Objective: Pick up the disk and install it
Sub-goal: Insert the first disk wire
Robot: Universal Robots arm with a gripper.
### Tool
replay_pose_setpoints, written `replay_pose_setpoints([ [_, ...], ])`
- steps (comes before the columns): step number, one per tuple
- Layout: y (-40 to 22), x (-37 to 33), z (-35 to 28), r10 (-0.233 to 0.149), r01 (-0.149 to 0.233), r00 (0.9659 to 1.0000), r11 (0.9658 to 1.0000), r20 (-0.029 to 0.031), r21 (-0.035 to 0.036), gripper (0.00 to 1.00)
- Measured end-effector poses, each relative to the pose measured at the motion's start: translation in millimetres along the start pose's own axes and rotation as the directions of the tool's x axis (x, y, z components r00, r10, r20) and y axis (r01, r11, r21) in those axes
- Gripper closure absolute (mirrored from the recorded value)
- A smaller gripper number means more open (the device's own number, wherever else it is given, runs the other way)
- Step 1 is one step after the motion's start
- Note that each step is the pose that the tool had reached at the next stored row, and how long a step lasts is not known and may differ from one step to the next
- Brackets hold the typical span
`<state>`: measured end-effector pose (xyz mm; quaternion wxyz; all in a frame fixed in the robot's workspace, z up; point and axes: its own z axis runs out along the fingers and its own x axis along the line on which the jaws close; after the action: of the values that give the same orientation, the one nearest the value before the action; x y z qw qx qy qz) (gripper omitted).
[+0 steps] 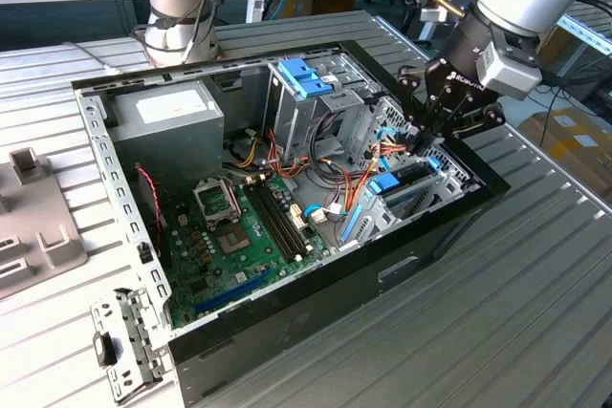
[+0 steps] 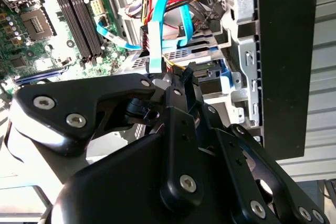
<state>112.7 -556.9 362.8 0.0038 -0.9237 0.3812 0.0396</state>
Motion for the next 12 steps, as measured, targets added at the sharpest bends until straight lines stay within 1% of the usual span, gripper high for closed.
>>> replay_pose_setpoints([
  [12,11.4,-11.4,1.6,0.0,0.0,1.0,1.0,0.0,0.0,0.81],
])
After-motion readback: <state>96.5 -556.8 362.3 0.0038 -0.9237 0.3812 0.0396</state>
